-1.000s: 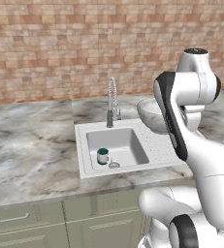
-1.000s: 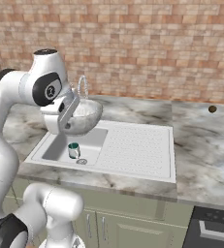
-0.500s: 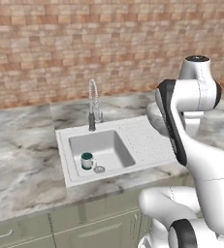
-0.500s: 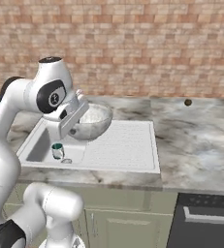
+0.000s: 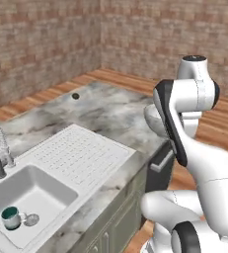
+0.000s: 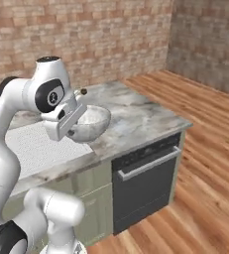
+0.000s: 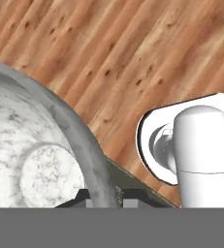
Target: Pick the mug and place it in the sink. Pick the bowl and place it in the open cabinet and then close the cabinet.
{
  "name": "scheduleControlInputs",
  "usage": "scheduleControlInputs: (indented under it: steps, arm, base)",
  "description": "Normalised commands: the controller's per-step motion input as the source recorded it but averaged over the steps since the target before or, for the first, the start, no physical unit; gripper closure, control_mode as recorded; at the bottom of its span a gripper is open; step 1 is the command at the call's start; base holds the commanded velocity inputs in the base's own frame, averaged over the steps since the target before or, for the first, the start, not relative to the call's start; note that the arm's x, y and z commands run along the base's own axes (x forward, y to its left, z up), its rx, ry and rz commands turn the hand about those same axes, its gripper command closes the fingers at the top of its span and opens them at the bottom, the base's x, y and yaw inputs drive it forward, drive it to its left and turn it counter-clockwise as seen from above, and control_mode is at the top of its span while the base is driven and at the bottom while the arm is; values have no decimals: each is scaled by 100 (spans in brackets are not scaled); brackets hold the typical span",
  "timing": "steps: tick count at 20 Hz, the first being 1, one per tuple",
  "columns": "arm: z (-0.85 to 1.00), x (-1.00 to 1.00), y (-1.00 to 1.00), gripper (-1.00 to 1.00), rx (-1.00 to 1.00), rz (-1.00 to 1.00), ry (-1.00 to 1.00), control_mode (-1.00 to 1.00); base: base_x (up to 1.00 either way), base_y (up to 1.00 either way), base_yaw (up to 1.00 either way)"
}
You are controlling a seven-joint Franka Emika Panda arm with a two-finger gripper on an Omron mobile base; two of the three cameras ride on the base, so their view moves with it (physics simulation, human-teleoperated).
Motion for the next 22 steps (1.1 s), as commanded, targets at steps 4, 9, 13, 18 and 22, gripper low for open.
scheduleControlInputs:
  steps: [4, 9, 13, 18, 22]
  arm:
    - [0, 0, 0, 100, 0, 0, 0, 100]
    - [0, 0, 0, 100, 0, 0, 0, 100]
    - [0, 0, 0, 100, 0, 0, 0, 100]
    - [0, 0, 0, 100, 0, 0, 0, 100]
    - [0, 0, 0, 100, 0, 0, 0, 100]
  base:
    - [0, 0, -100]
    - [0, 0, -100]
    - [8, 0, -92]
    - [34, 0, -80]
    - [57, -1, -69]
